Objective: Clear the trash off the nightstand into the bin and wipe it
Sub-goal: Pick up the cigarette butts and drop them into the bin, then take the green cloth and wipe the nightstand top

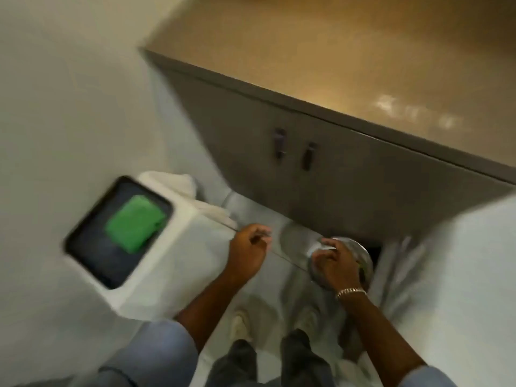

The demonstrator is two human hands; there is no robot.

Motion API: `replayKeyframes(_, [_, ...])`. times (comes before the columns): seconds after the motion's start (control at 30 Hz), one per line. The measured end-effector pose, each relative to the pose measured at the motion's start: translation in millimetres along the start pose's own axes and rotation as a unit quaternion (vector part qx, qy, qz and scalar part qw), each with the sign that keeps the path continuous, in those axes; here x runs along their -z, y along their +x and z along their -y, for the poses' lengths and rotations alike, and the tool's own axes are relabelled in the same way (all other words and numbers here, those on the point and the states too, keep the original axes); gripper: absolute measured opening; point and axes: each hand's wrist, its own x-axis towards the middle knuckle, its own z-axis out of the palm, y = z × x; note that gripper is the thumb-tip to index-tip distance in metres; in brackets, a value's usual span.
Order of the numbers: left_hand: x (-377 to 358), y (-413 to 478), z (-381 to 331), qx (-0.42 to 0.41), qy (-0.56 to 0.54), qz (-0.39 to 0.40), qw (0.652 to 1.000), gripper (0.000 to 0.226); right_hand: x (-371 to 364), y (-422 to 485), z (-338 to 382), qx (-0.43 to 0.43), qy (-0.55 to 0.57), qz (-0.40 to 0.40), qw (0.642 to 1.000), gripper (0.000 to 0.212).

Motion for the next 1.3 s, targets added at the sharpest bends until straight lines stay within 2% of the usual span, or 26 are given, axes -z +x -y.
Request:
replayKeyframes(0.1, [86,-28,18,-0.026,-0.004,-0.155,0.988,0.016,-78,-27,78,0.103,0.003,0.125,0.987,0.029])
replayKeyframes(0.17, [129,-40,31,-0.018,-0.011,-0.241,0.970,0.022,-127,-43,126,0.184,-0.021,0.173,0.967,0.028])
replayKeyframes(0.27, [191,-33,57,0.055,-0.019,-0.369,0.928,0.021,-208,-58,179,0.310,-0.074,0.162,0.934,0.024])
replayKeyframes(0.3, [206,-25,65,0.094,-0.025,-0.390,0.916,0.020,-231,-60,189,0.333,-0.109,0.158,0.923,0.026])
replayKeyframes(0.33, [219,-14,74,0.144,-0.042,-0.385,0.911,0.020,-254,-60,197,0.344,-0.159,0.167,0.910,0.030])
replayKeyframes(0.4, [233,10,89,0.226,-0.110,-0.320,0.913,0.036,-293,-56,203,0.322,-0.268,0.198,0.886,0.038])
replayKeyframes(0.5, [229,37,98,0.236,-0.144,-0.257,0.926,0.058,-314,-49,197,0.292,-0.341,0.205,0.870,0.038])
replayKeyframes(0.57, [230,51,105,0.268,-0.174,-0.271,0.908,0.061,-318,-46,189,0.303,-0.338,0.199,0.869,0.032])
replayKeyframes(0.67, [236,62,117,0.316,-0.293,-0.280,0.857,0.058,-308,-40,180,0.310,-0.306,0.205,0.877,0.036])
replayKeyframes(0.77, [238,66,106,0.302,-0.367,-0.241,0.846,0.044,-293,-36,178,0.308,-0.265,0.224,0.886,0.038])
replayKeyframes(0.87, [230,67,79,0.224,-0.293,-0.303,0.879,0.036,-276,-40,177,0.344,-0.205,0.233,0.886,0.046])
replayKeyframes(0.97, [200,55,43,0.134,-0.242,-0.321,0.906,0.027,-247,-49,164,0.385,-0.158,0.208,0.885,0.073])
replayKeyframes(1.03, [164,45,23,0.091,-0.230,-0.253,0.935,0.023,-217,-49,146,0.409,-0.153,0.157,0.886,0.086])
replayKeyframes(1.13, [96,34,9,0.041,-0.269,-0.132,0.953,0.019,-159,-38,108,0.408,-0.162,0.052,0.897,0.083])
replayKeyframes(1.2, [41,35,9,0.047,-0.288,-0.071,0.954,0.012,-117,-23,69,0.373,-0.173,-0.003,0.911,0.076])
replayKeyframes(1.3, [-53,42,30,0.109,-0.323,-0.016,0.940,0.014,-61,9,-7,0.290,-0.187,-0.056,0.937,0.088])
